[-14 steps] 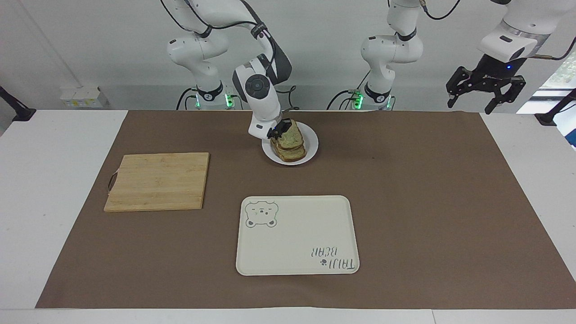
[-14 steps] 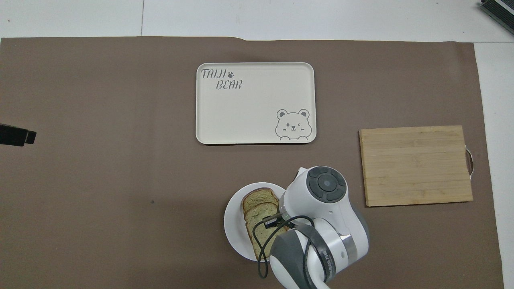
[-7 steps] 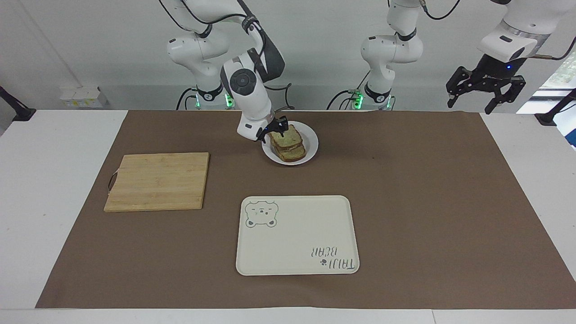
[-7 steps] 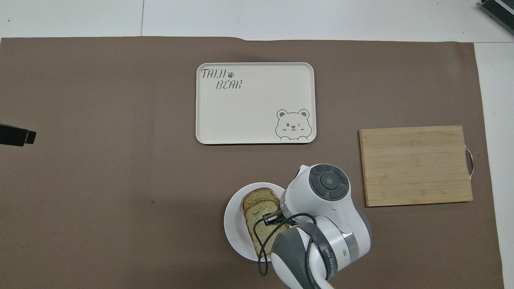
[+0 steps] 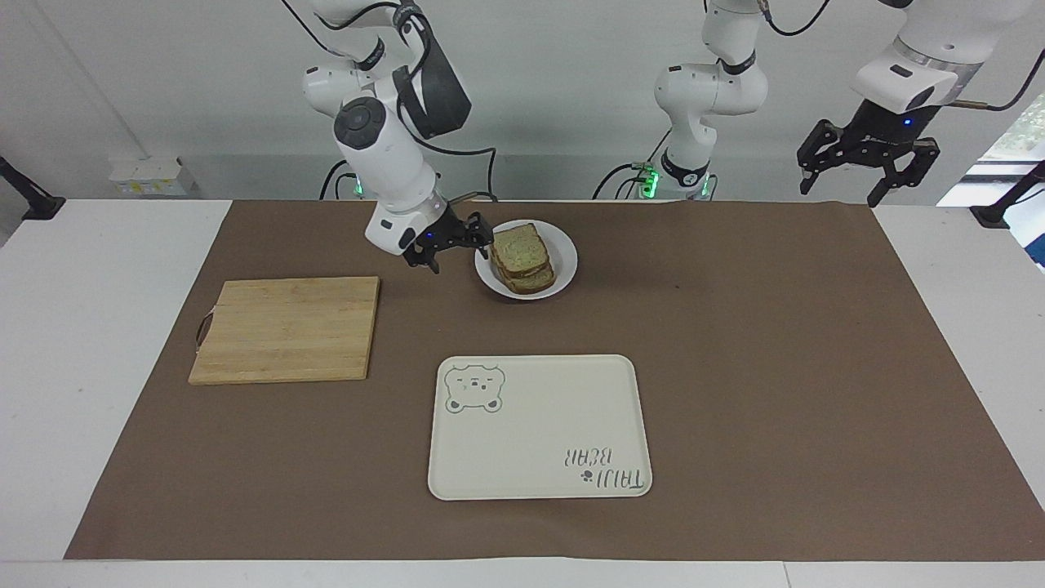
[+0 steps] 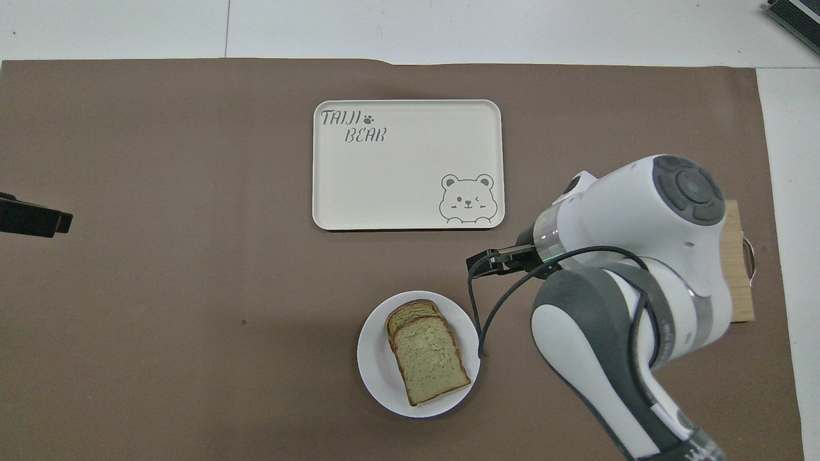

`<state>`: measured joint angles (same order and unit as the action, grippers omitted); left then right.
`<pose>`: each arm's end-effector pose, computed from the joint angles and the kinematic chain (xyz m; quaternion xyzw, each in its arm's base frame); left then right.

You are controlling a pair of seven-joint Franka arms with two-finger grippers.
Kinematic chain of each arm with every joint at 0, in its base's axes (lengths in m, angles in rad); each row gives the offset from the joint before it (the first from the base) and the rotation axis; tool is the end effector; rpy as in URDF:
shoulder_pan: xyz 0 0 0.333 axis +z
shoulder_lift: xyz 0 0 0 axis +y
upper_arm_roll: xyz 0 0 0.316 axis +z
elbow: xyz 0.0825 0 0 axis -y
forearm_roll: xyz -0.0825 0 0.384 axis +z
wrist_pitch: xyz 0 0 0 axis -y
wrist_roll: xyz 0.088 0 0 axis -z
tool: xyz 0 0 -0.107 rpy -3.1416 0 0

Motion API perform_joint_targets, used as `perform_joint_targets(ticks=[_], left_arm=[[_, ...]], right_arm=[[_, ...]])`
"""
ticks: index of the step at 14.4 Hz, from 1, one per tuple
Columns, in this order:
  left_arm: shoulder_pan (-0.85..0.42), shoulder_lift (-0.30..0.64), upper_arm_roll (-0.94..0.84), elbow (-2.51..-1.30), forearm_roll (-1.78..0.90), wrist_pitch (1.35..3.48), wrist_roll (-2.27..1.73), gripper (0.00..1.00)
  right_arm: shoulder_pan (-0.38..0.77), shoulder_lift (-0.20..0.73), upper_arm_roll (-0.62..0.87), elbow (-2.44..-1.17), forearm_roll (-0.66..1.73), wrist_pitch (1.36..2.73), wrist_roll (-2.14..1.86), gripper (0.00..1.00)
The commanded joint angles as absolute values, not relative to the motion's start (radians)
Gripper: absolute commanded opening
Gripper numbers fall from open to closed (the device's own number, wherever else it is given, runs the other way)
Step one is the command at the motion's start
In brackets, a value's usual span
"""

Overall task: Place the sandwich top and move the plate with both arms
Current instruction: 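Release the toast and raise the right gripper away from the plate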

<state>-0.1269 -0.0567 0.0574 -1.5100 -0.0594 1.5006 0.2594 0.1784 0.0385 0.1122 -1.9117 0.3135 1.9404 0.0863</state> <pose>0.5274 -0.0424 0.6776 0.9853 -0.1663 0.0264 0.0288 0.5403 0.1828 0.4755 -0.9881 -0.0439 0.0324 0.1439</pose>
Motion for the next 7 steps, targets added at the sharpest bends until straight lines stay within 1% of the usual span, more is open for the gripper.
perform_joint_targets(ticks=[1, 2, 4, 6, 7], left_arm=[[-0.140, -0.130, 0.054, -1.619, -0.161, 1.506, 0.241, 1.00], [-0.140, -0.153, 0.054, -1.673, -0.202, 1.517, 0.241, 1.00], [-0.141, -0.195, 0.020, -1.796, -0.273, 1.606, 0.236, 1.00], [-0.149, -0.233, -0.011, -1.934, -0.307, 1.690, 0.235, 1.00], [-0.176, -0.242, -0.012, -1.997, -0.342, 1.733, 0.235, 1.00]], right_arm=[[0.086, 0.049, 0.117, -1.836, 0.287, 1.921, 0.038, 1.00], [0.062, 0.043, 0.117, -1.824, 0.240, 1.919, 0.035, 1.00], [0.016, 0.040, 0.115, -1.777, 0.116, 1.904, 0.031, 1.00], [-0.040, 0.034, 0.109, -1.744, 0.002, 1.850, 0.029, 1.00], [-0.060, 0.022, 0.103, -1.735, -0.053, 1.827, 0.022, 1.00]])
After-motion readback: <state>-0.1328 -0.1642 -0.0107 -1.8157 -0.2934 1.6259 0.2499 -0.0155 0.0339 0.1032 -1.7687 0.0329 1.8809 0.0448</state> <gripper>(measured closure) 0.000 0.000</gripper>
